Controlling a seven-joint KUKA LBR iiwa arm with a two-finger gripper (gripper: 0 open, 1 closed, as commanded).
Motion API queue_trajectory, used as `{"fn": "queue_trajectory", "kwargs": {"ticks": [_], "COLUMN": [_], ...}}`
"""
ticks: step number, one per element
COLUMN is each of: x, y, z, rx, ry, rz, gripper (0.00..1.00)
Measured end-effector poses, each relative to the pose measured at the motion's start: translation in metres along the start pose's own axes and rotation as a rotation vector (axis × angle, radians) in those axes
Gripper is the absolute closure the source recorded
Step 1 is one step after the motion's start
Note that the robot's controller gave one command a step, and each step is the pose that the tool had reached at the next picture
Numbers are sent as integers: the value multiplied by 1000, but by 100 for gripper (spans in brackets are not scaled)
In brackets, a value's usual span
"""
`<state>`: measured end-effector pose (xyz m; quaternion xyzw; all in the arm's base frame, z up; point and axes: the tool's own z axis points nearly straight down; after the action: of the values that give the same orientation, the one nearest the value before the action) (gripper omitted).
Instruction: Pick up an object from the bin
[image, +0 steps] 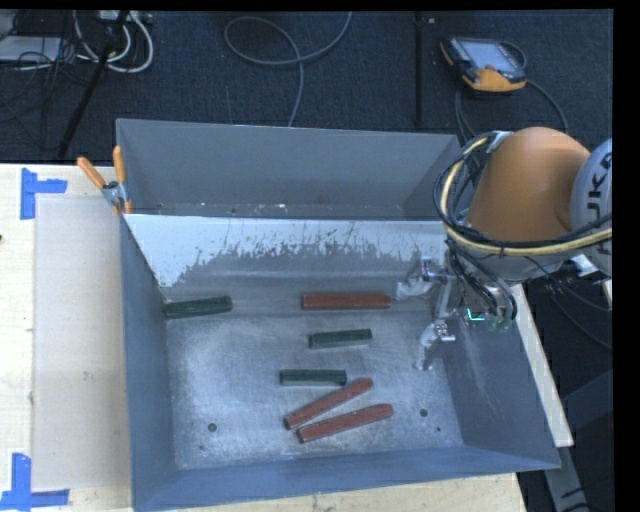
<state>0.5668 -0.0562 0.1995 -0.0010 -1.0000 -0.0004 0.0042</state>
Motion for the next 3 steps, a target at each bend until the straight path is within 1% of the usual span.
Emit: {"fn": "queue_trajectory", "kwargs": {"ticks": [1,2,3], "x": [-2,-18,-9], "y": [0,33,25], "z": [-4,36,111], "rx": [1,3,1], "ry": [-8,-17,-18], "rz": [-1,-49,-88], "gripper": [0,0,100]}}
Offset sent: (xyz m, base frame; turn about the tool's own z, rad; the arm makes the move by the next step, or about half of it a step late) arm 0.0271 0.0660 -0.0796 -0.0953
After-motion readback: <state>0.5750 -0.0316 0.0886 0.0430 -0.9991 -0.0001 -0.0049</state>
